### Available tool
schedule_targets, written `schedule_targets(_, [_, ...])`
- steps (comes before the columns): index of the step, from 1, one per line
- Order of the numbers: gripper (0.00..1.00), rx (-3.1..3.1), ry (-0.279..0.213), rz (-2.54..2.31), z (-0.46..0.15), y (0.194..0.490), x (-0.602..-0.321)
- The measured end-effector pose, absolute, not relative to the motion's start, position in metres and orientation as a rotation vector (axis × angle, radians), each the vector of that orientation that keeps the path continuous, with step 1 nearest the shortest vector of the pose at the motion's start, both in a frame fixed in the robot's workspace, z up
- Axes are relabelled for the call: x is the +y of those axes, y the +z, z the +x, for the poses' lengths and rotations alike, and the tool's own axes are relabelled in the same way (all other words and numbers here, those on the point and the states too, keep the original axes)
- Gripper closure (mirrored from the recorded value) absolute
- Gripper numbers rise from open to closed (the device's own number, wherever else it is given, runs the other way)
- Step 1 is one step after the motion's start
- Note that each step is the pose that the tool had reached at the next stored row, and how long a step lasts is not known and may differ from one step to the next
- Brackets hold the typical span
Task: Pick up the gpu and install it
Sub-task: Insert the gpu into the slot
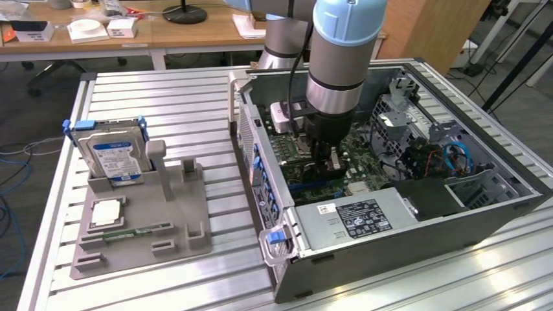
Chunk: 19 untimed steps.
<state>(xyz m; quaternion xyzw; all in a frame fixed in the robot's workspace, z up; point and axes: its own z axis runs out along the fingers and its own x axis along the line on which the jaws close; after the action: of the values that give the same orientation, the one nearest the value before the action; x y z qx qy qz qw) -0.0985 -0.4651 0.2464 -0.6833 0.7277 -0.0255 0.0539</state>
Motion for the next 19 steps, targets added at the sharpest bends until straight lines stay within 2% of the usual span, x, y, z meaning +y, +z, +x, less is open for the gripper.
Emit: schedule_targets(19, [0.74, 2.212, -0.078, -2.077, -0.0985, 0.238, -0.4634])
